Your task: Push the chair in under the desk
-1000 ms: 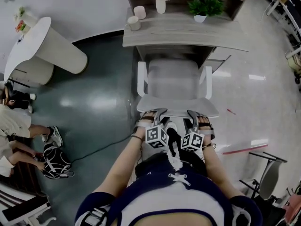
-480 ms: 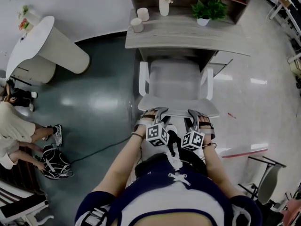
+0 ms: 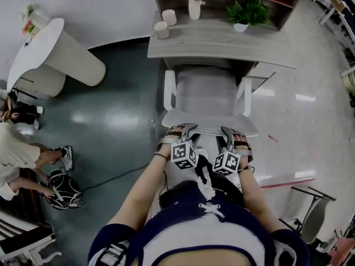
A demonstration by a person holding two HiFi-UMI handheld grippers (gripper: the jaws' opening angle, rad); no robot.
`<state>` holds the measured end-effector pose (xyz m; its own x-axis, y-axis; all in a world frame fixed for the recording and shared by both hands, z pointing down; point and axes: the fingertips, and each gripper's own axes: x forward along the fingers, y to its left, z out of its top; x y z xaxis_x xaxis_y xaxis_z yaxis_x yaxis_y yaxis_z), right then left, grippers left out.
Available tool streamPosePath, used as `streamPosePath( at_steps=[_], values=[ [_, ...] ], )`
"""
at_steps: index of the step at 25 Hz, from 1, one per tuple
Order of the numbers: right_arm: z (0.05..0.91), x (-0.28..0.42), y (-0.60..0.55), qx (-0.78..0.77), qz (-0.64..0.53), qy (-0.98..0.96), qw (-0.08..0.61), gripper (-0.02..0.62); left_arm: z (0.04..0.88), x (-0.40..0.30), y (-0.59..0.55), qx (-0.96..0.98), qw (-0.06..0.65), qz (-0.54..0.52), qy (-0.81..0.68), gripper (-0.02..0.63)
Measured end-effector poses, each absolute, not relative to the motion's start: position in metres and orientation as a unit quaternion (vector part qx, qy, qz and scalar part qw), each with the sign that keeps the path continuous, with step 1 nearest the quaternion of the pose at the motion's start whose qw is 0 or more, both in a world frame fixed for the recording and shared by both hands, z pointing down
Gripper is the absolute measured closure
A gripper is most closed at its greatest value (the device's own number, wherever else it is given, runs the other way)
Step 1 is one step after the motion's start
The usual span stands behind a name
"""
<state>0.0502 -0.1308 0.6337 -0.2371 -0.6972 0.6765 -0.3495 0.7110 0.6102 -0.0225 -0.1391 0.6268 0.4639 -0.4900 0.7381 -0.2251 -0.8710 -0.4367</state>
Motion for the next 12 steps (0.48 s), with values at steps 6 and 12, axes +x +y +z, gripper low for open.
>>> streamPosePath(
  at_steps=[6,12],
  values=[
    [0.634,0.052,-0.143,0.343,-0.171,-0.768,0.512,0.453,0.627,-0.02,-0.151,-0.843,0.143,-0.472,0.213,0.443],
    [0.634,0.054,-0.155,0.342,-0.167,-0.768,0.515,0.453,0.627,-0.018,-0.163,-0.844,0.14,-0.473,0.211,0.445]
  ],
)
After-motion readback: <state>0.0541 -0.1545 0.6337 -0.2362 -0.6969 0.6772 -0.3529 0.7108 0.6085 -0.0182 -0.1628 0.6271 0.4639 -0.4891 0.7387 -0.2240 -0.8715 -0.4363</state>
